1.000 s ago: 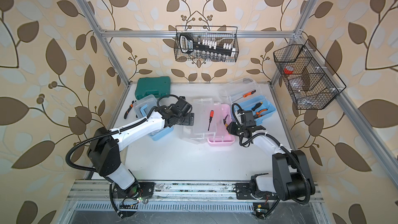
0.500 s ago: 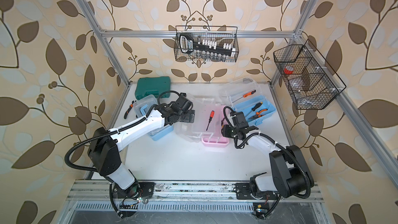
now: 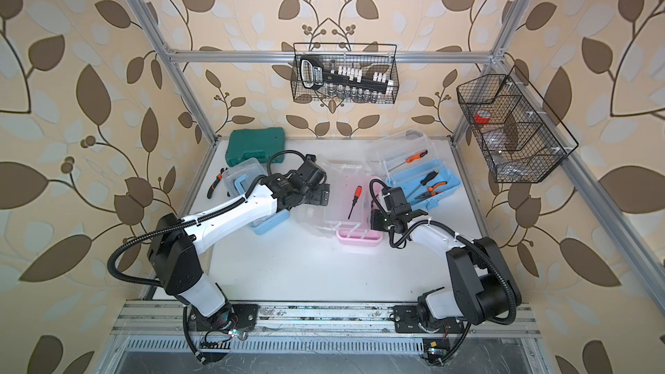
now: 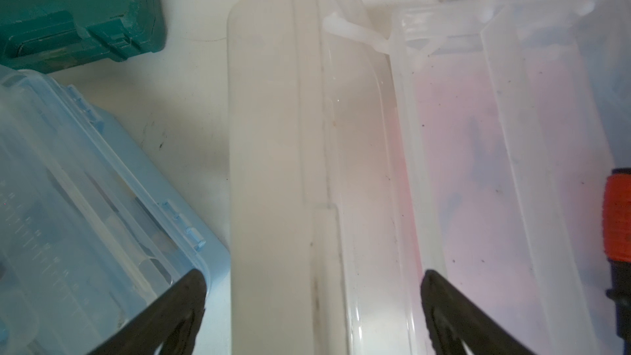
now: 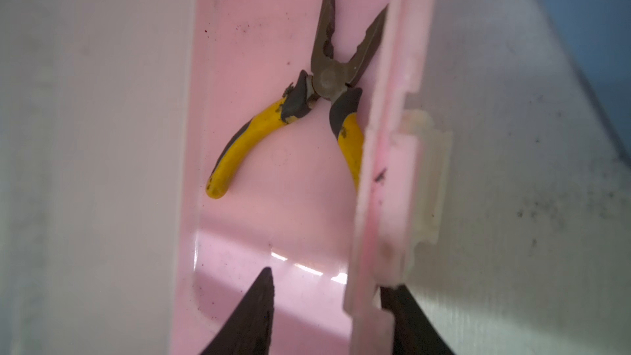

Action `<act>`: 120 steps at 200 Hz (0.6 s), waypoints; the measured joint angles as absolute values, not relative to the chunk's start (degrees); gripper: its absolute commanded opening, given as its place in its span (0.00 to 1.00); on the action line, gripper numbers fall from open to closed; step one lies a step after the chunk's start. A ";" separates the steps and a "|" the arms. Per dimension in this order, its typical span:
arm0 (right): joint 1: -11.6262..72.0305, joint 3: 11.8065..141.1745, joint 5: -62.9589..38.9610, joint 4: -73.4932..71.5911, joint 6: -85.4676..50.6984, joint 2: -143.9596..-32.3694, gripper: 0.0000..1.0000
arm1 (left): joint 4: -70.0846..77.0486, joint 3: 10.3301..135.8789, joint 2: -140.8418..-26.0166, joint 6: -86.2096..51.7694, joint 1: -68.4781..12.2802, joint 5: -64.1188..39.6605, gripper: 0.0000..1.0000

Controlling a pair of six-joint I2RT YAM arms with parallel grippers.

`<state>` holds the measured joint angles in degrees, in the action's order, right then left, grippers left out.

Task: Close toolboxes
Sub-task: Close the toolbox lid.

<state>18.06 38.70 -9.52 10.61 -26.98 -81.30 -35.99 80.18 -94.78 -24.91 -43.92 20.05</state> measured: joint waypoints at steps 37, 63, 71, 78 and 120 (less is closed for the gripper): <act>19.00 38.89 -9.93 10.55 -27.33 -81.41 0.52 | -35.09 82.91 -95.07 -23.88 -46.85 20.95 0.99; 20.21 39.18 -11.31 10.09 -27.42 -81.41 0.55 | -32.82 84.33 -95.13 -23.29 -48.53 19.22 0.99; 20.82 39.22 -12.19 9.67 -27.42 -81.41 0.57 | -32.10 84.38 -95.48 -23.24 -49.56 17.72 0.99; 21.30 39.24 -12.75 9.28 -27.44 -81.38 0.58 | -31.70 84.38 -95.96 -23.22 -50.43 16.27 0.99; 22.02 39.46 -13.54 7.64 -28.12 -80.05 0.62 | -30.24 84.36 -98.26 -23.07 -53.67 10.83 0.99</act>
